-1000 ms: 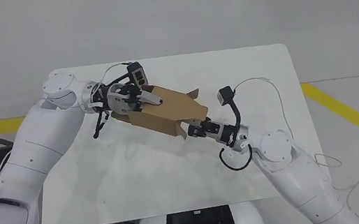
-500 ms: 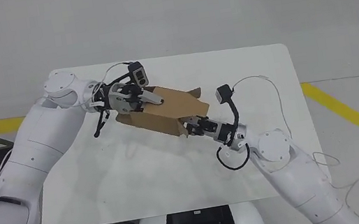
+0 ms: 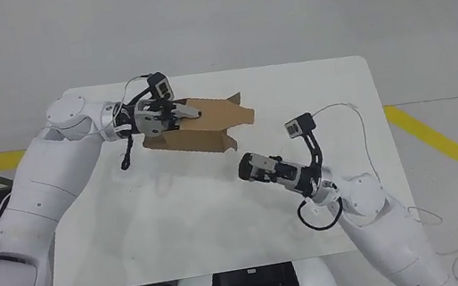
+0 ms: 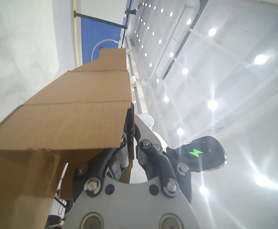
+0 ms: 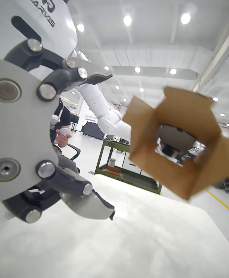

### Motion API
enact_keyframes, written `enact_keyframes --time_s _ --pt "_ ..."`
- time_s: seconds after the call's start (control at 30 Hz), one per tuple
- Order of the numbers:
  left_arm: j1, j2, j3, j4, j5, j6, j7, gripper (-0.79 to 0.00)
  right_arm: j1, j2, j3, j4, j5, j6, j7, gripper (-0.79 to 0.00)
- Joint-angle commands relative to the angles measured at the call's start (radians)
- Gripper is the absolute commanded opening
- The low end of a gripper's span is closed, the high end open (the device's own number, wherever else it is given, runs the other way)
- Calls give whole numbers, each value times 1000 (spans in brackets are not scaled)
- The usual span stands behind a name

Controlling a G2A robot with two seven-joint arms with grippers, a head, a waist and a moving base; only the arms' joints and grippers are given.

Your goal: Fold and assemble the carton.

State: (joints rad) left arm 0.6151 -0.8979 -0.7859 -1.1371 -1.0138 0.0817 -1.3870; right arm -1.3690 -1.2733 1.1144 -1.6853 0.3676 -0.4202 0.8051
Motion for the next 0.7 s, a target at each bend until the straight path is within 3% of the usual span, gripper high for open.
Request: enact_keyframes --time_s 0.0,0.3,0.67 --pt "13 1 -8 -15 17 -8 38 -785 2 -1 -10 -6 47 -16 37 0" --pt "65 2 -40 -74 52 3 77 -785 25 -14 -79 -22 83 -132 30 0" --pt "118 10 -82 -94 60 44 -15 -785 31 -9 -34 -30 85 -151 -24 0"
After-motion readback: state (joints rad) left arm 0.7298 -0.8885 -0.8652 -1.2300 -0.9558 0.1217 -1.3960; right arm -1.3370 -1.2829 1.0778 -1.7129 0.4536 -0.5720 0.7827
